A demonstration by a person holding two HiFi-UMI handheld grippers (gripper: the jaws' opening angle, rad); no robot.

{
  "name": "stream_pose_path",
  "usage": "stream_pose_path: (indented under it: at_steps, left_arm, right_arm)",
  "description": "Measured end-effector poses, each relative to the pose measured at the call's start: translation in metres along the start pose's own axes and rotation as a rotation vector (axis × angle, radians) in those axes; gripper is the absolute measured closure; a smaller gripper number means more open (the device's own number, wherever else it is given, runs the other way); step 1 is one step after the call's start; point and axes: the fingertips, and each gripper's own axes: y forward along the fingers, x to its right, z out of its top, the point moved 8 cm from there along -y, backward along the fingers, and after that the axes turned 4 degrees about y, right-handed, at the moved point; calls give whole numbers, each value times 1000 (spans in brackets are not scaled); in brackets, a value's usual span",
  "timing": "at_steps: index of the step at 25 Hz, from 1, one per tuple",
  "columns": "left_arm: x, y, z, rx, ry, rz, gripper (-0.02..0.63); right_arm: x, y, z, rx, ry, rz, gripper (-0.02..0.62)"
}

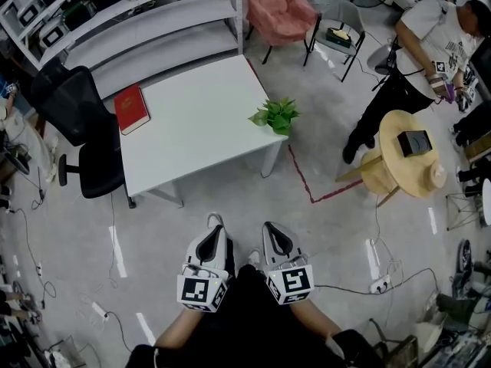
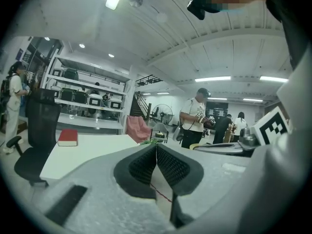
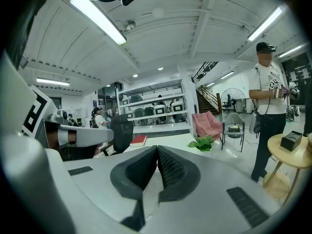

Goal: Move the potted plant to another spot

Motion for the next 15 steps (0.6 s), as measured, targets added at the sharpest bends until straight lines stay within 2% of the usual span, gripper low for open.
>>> stream_pose_path:
  at_steps: [7, 15]
  left_arm:
    - [-33, 48, 6, 14, -13, -46, 588]
    - [-101, 118, 28, 13, 1, -144, 588]
  right_arm:
    - [9, 45, 9, -1, -10, -39, 583]
    - [15, 129, 33, 5, -14, -122, 583]
